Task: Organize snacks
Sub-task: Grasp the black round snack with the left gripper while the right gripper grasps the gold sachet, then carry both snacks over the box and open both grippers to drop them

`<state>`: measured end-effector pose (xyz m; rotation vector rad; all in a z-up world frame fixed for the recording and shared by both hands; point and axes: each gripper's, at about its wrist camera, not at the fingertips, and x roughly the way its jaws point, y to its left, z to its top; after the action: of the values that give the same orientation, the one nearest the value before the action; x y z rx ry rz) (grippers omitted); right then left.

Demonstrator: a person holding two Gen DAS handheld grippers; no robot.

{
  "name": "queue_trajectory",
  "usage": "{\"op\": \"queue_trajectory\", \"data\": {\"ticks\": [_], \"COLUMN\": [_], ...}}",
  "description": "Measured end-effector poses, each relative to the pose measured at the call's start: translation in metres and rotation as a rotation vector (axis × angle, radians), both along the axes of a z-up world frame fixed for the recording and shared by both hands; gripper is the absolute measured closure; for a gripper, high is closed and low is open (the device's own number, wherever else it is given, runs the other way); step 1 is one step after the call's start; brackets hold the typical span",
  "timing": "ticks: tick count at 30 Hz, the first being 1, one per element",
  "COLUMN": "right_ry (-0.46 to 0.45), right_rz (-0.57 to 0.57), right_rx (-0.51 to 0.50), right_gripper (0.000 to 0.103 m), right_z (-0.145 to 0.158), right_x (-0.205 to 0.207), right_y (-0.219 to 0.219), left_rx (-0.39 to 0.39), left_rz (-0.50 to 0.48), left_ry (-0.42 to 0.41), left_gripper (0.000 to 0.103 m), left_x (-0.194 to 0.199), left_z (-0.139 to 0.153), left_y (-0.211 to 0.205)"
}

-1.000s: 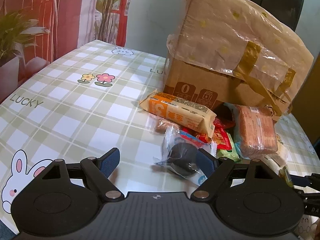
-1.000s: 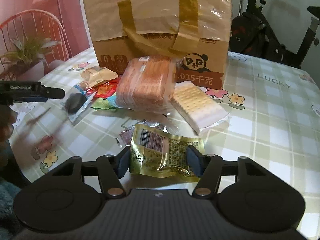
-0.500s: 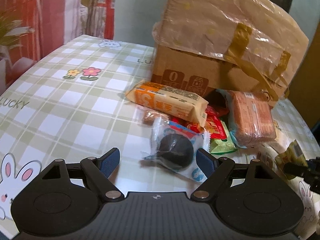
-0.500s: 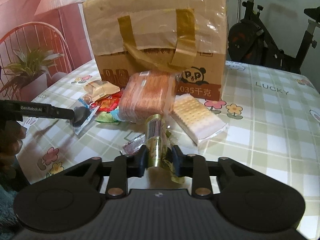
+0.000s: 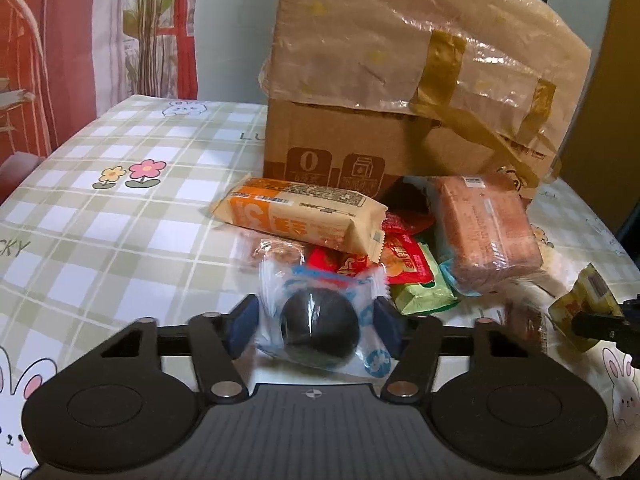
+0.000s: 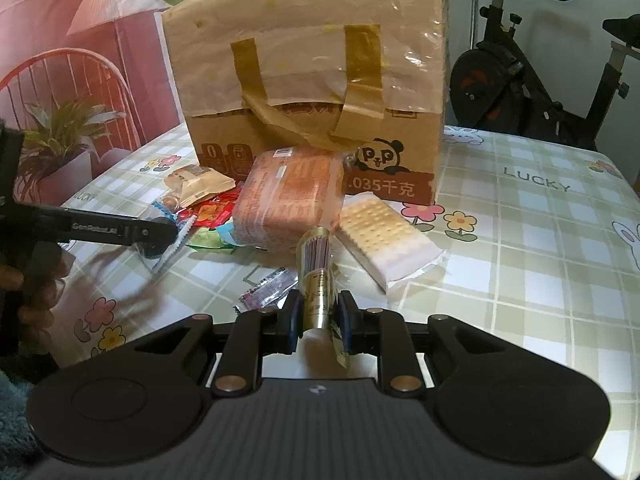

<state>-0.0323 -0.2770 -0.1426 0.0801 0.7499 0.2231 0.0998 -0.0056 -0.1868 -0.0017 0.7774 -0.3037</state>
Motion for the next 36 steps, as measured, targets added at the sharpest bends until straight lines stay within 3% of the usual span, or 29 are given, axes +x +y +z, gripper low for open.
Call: {"op": "queue_trajectory", "data": {"ticks": [17,29,36], "right_ry": [-0.066,-0.213,-0.362], "right_rz": [-0.001,0.033,0.088], "right_rx": [-0.023,-0.010,-0.011], "right_gripper": [0.082,0.082,0.082], "right_z": [0.017,0.071,0.119], "right_x": [-0.003,0.011,0.025], "right_y": [-0.002,-0.006,-0.001], "left_rx": [-0.060,-0.076,-0.090], "left_rz": [0.020,0.023,0.009], "left_ry": [-0.097,-0.245,-0.336], "left_gripper": [0.045,0.045,0.044], "left_x": [-0.015,-0.004,0.006], "left_z": [0.027,0.083,0.124], "left_y": [0.013,0.013,0.003]}}
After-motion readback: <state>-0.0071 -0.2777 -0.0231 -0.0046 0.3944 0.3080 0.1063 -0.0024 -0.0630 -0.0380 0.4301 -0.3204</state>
